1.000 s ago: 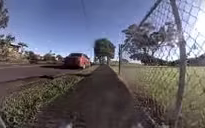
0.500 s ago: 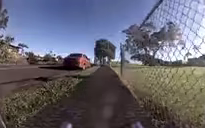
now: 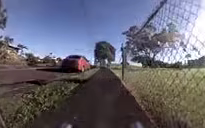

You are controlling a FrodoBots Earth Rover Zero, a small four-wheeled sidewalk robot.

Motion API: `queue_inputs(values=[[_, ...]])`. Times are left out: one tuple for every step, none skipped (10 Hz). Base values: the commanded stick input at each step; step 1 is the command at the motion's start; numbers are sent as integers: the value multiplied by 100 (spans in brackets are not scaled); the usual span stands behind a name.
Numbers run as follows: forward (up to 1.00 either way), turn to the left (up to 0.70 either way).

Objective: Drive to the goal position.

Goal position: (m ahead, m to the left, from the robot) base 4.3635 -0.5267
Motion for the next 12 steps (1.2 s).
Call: queue_inputs(values=[[70,0],[70,0],[70,0],[70,0],[70,0],[70,0],[70,0],[70,0],[70,0],[70,0],[70,0],[70,0]])
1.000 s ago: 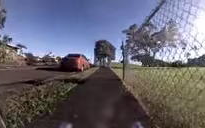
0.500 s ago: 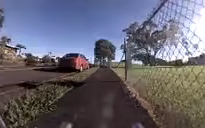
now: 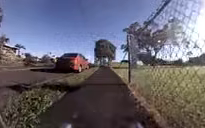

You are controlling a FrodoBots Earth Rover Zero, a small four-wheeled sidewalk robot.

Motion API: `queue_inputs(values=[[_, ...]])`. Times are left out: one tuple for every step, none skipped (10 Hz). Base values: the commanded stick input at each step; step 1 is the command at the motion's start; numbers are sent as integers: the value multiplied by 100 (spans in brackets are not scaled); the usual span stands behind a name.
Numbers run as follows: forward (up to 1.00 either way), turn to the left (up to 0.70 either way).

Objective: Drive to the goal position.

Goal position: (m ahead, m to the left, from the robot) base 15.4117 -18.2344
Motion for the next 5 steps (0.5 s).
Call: queue_inputs(values=[[70,0],[70,0],[70,0],[70,0],[70,0]])
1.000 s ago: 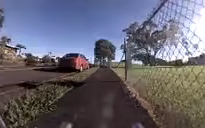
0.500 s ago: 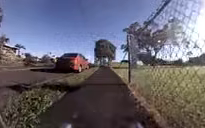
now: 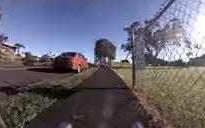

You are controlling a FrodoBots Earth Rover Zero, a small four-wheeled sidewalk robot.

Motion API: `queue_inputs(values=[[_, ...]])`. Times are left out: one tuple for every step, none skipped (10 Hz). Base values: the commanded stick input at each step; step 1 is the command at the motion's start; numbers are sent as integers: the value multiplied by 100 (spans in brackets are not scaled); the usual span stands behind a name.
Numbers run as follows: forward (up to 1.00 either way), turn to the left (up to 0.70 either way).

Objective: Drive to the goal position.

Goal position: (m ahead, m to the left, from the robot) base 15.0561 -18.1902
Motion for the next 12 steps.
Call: queue_inputs(values=[[70,0],[70,0],[70,0],[70,0],[70,0],[70,0],[70,0],[70,0],[70,0],[70,0],[70,0],[70,0]])
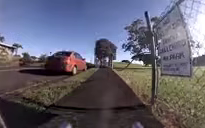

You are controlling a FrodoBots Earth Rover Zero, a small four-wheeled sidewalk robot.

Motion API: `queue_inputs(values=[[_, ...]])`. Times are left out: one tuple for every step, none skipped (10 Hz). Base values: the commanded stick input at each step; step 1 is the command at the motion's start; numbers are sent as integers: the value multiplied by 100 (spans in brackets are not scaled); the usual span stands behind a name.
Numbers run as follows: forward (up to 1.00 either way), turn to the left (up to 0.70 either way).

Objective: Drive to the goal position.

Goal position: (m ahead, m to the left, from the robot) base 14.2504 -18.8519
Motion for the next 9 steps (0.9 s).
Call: queue_inputs(values=[[70,0],[70,0],[70,0],[70,0],[70,0],[70,0],[70,0],[70,0],[70,0]])
